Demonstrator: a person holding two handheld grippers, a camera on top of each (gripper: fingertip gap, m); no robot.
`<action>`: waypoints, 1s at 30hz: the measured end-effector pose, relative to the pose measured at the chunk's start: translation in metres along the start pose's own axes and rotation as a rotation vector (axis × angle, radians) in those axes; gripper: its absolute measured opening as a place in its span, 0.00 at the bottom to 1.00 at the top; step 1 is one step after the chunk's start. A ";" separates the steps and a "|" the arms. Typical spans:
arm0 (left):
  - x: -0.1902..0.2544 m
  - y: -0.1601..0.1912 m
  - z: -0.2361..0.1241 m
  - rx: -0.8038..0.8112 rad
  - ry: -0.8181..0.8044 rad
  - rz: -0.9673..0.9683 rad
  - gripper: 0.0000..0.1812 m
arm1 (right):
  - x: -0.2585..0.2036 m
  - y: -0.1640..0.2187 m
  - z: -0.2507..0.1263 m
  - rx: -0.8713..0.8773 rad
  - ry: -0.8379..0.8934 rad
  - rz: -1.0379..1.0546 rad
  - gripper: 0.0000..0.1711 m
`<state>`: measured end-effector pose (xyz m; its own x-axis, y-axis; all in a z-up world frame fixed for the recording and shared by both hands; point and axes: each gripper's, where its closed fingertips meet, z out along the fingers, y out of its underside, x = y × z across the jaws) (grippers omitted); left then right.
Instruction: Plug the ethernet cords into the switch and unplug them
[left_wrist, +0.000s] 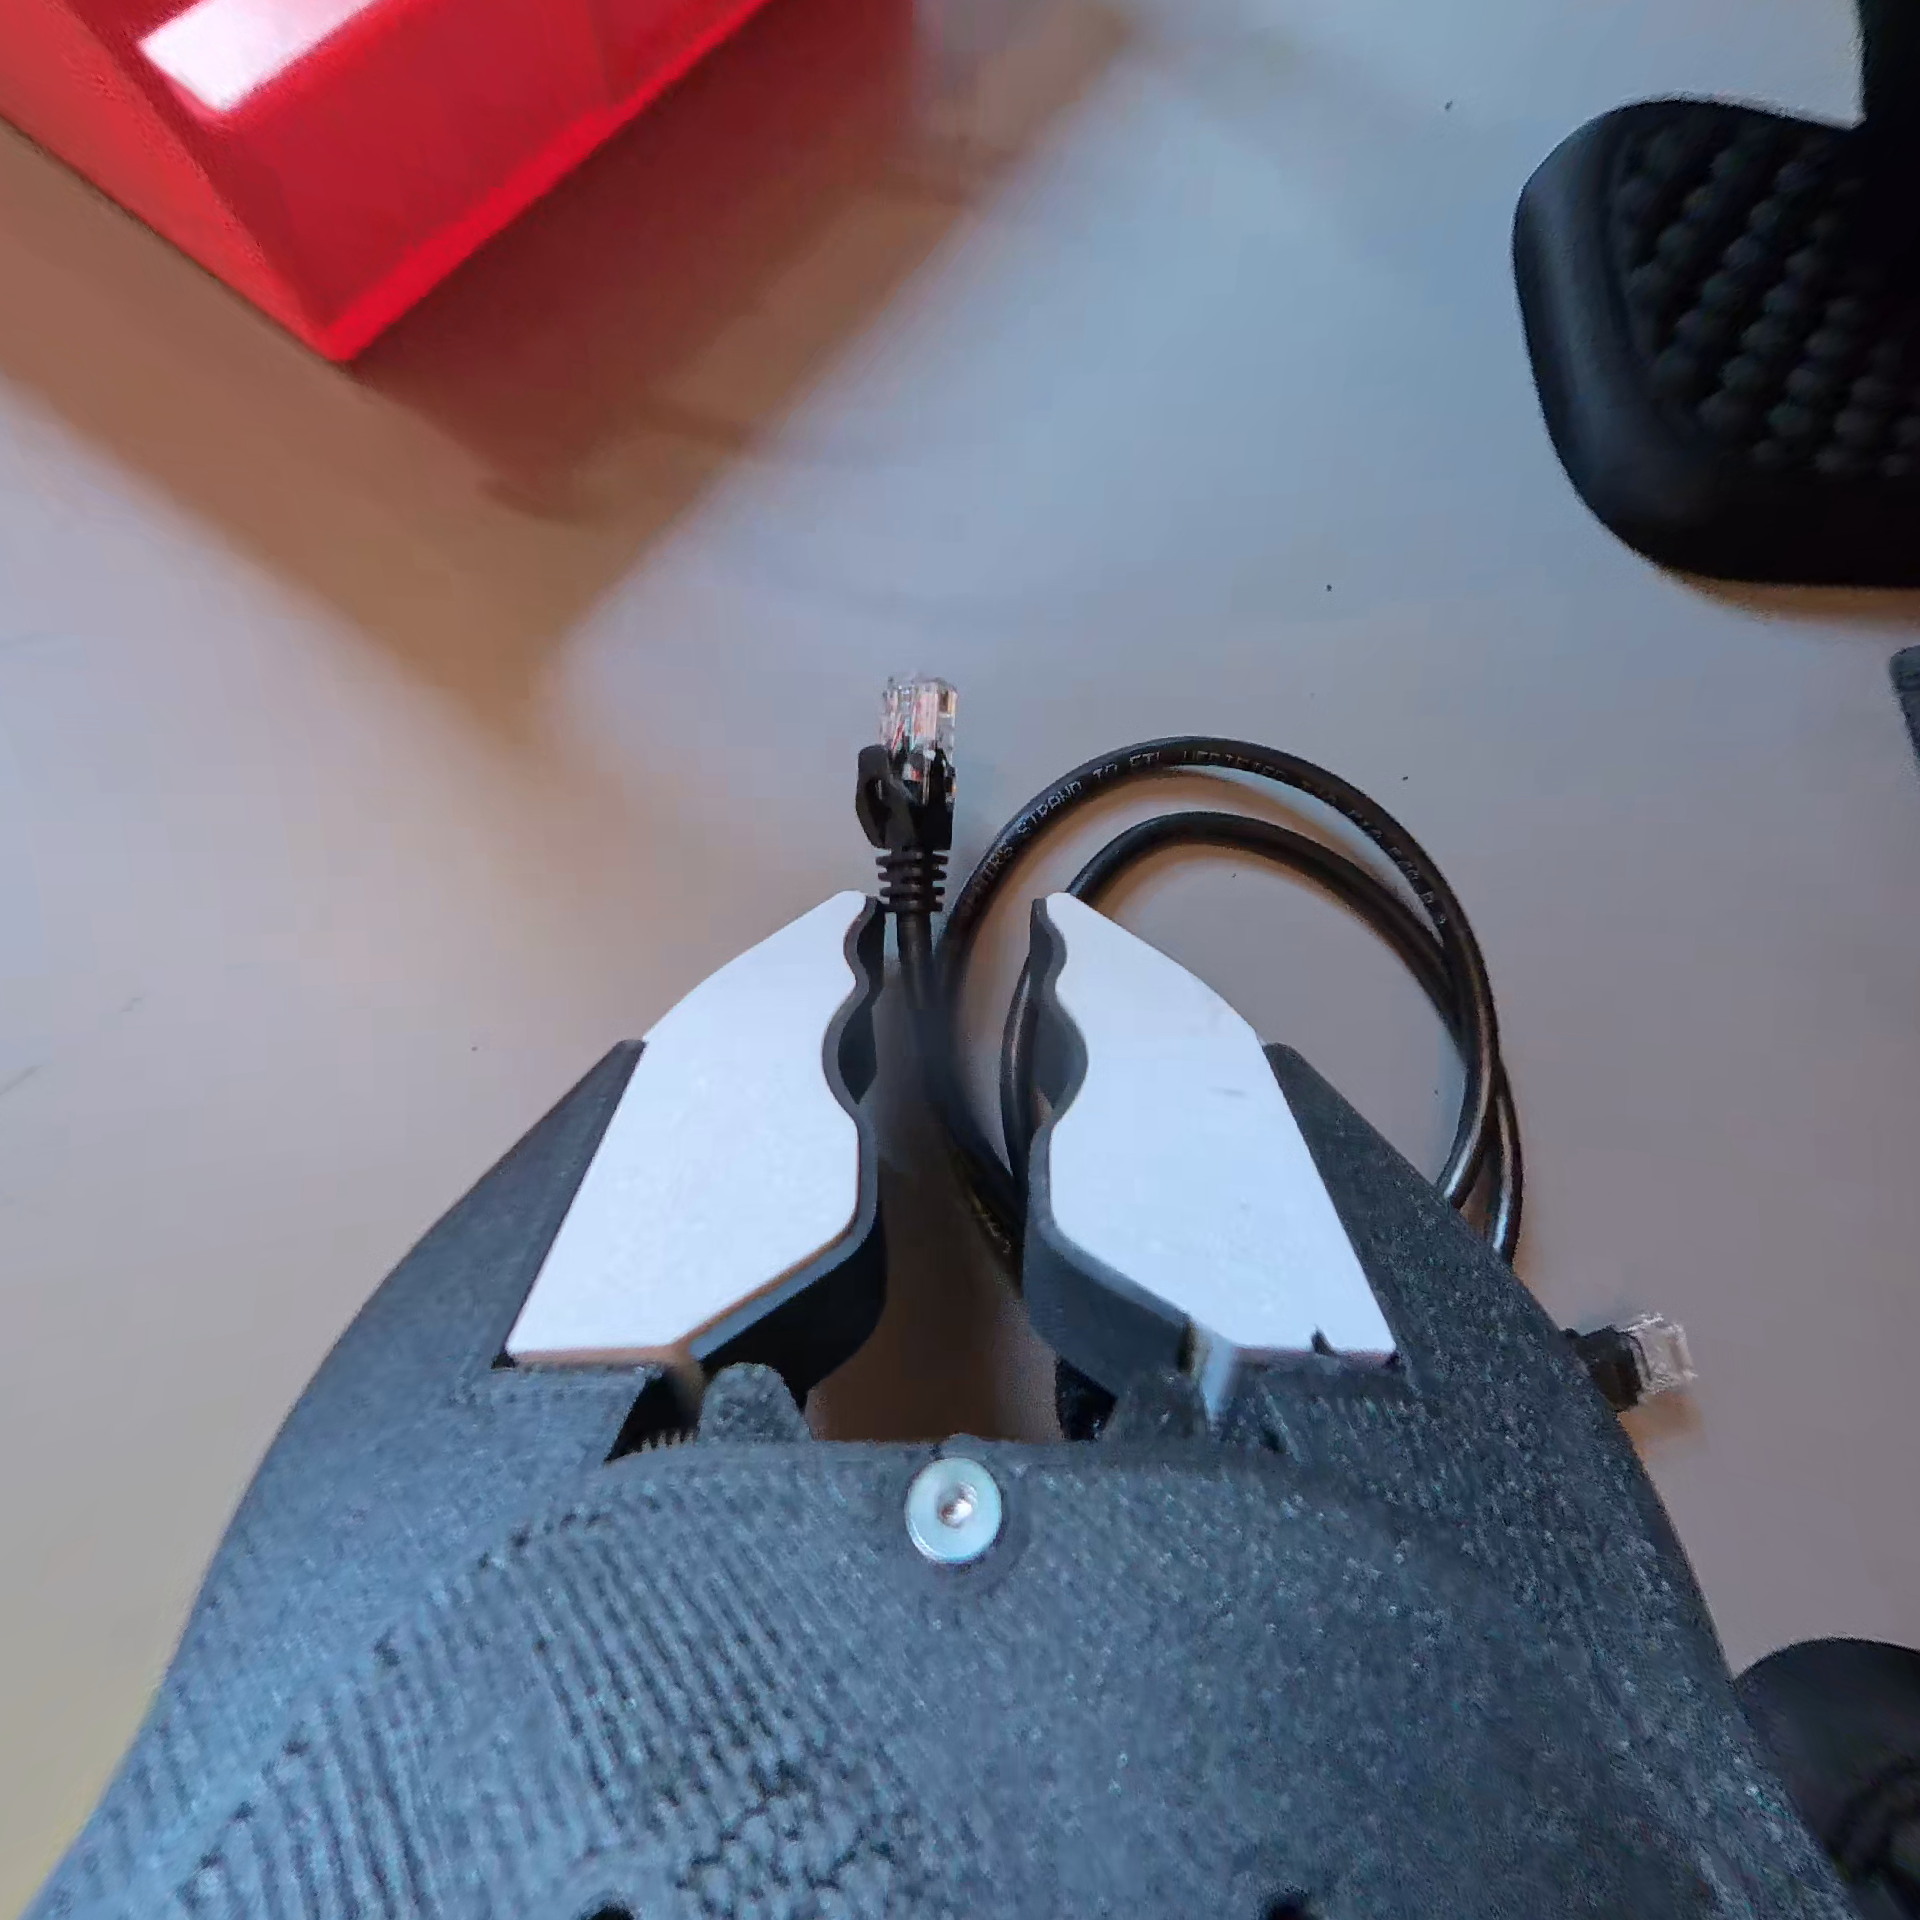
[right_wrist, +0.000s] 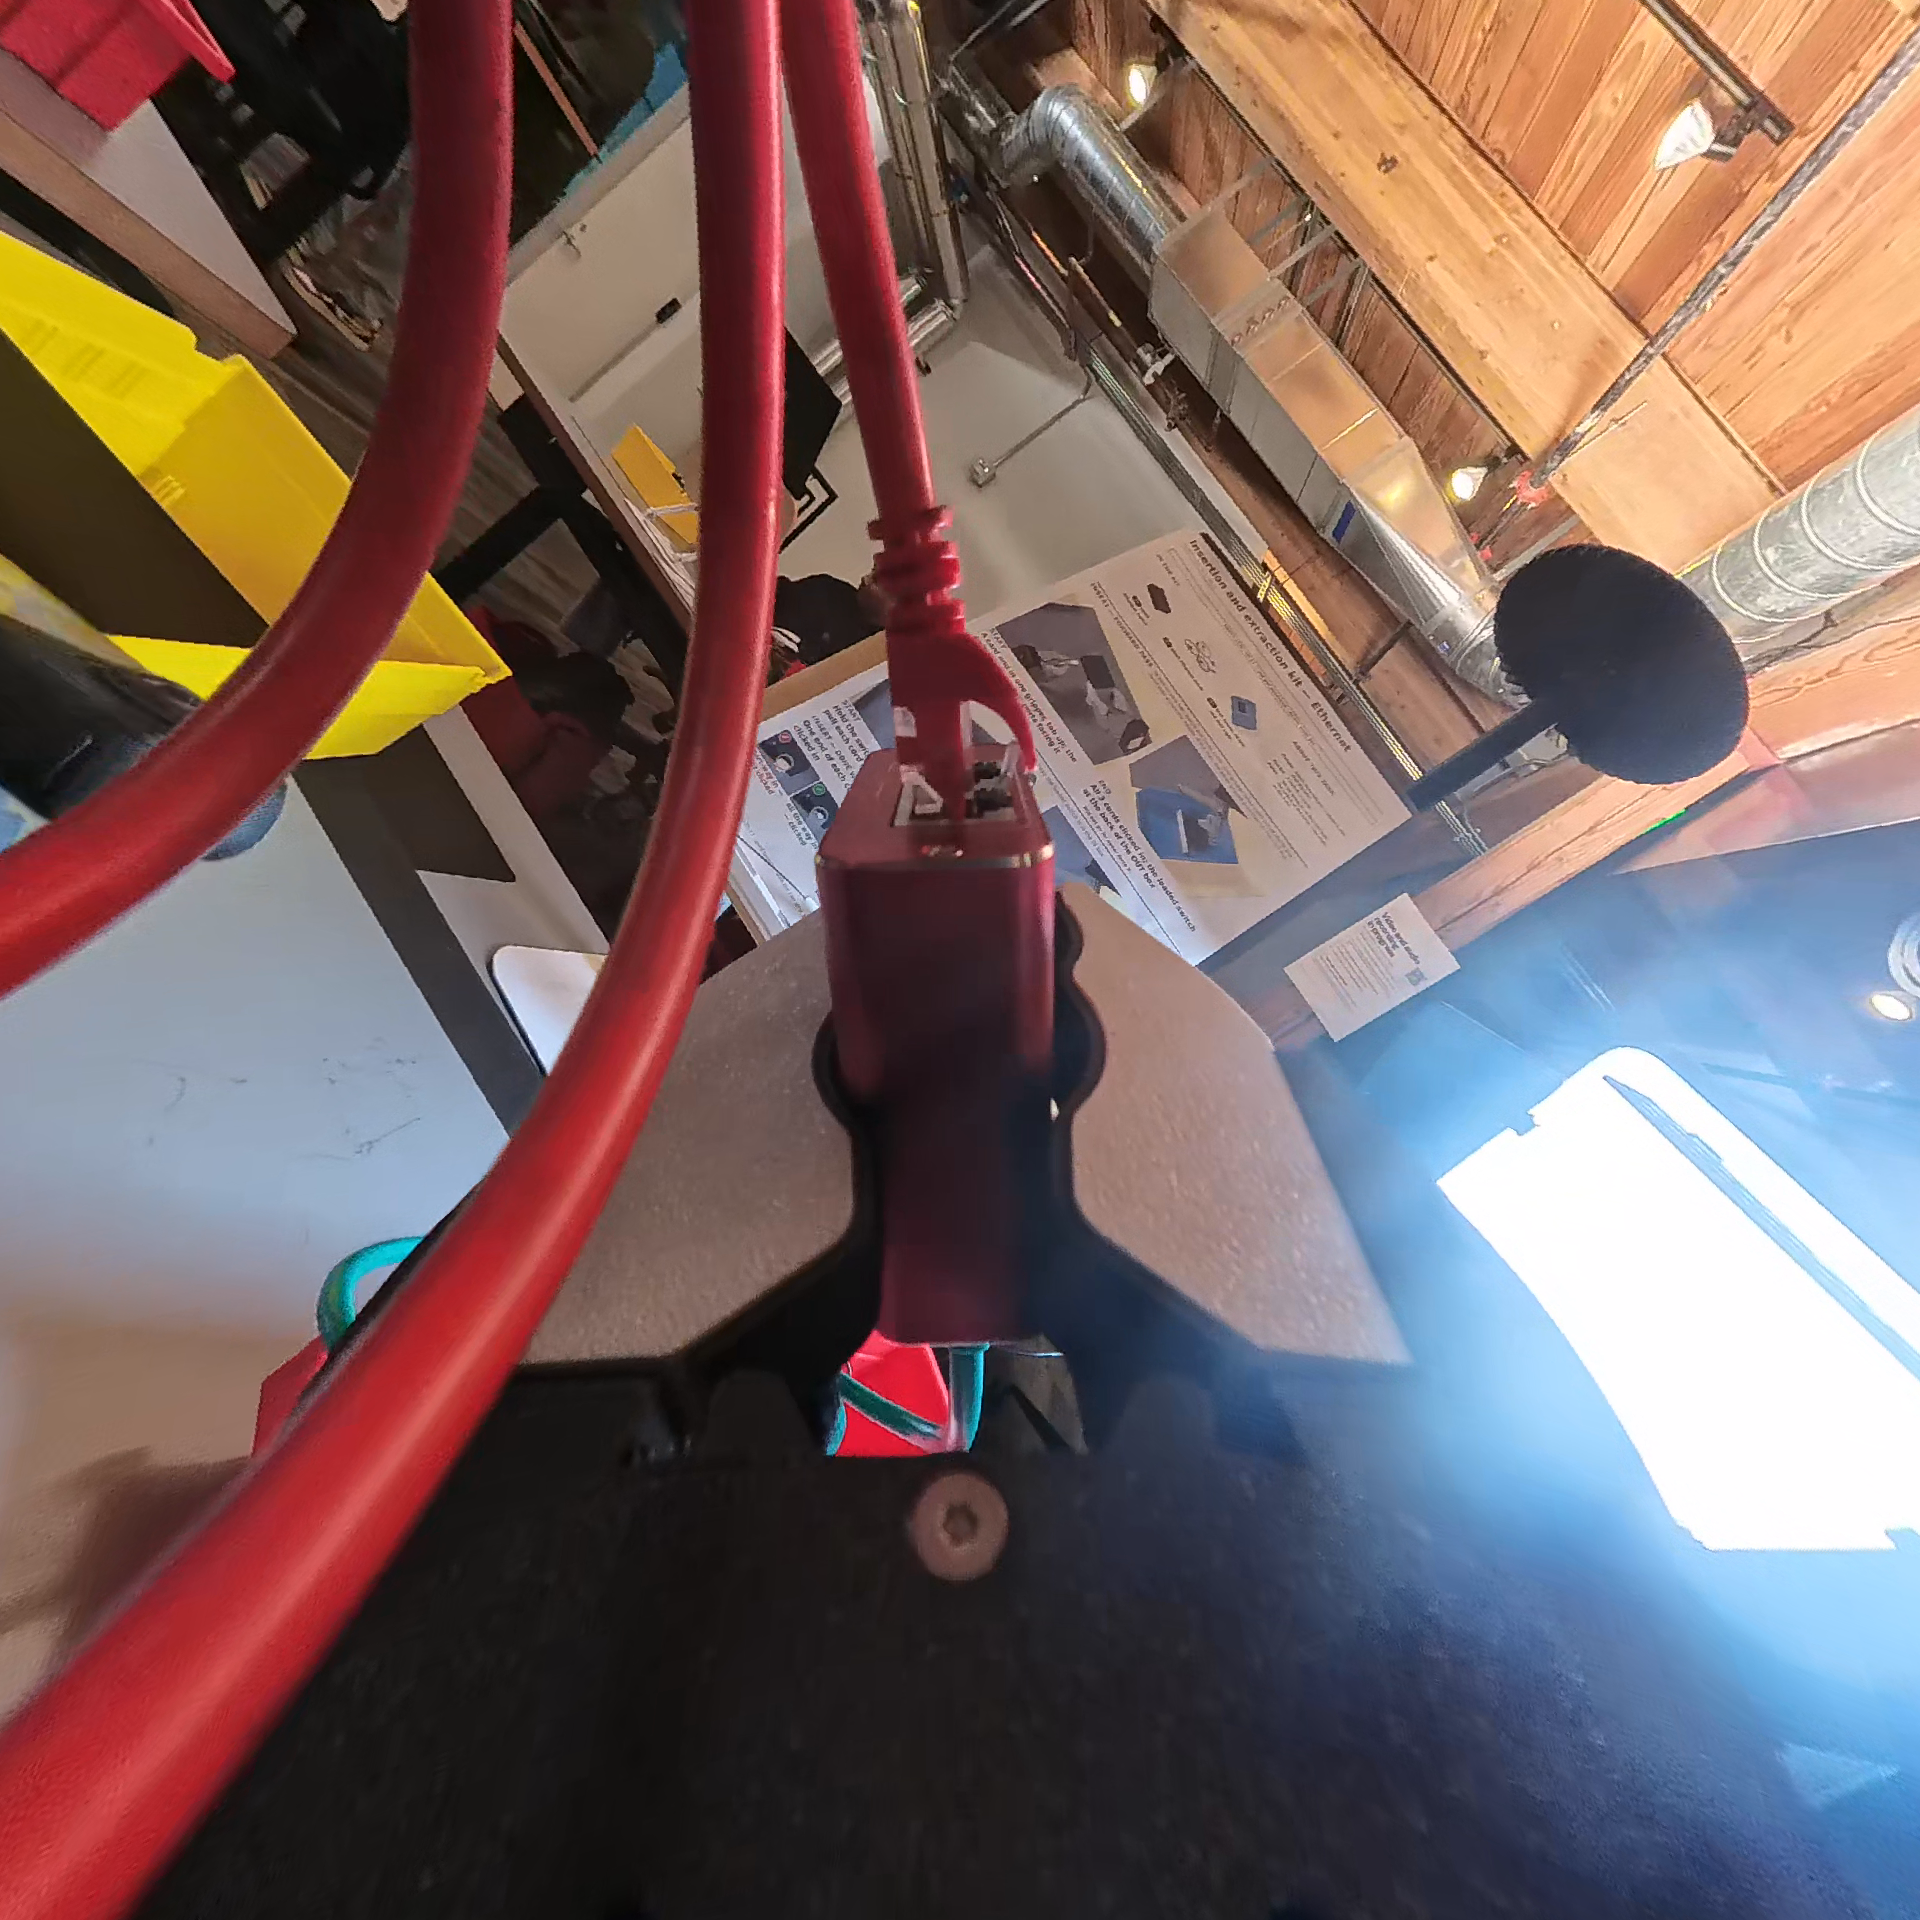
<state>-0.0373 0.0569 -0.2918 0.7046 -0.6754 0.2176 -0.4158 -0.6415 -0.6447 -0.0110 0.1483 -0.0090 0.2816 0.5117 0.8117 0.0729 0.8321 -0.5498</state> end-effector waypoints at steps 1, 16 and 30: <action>0.001 0.000 -0.001 0.020 0.022 -0.020 0.15 | 0.000 0.000 0.000 0.000 -0.001 0.001 0.23; -0.003 -0.018 0.001 0.120 0.029 -0.071 0.06 | -0.010 0.001 0.003 -0.010 -0.030 -0.008 0.18; 0.001 -0.083 -0.171 0.516 -0.306 0.018 0.06 | -0.025 0.000 0.007 -0.012 -0.085 -0.029 0.23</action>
<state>-0.1002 0.0473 -0.1124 0.8654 -0.5000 0.0320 -0.1500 -0.3195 -0.9356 -0.0251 0.1374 -0.0284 0.1973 0.5043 0.8407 0.0916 0.8443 -0.5280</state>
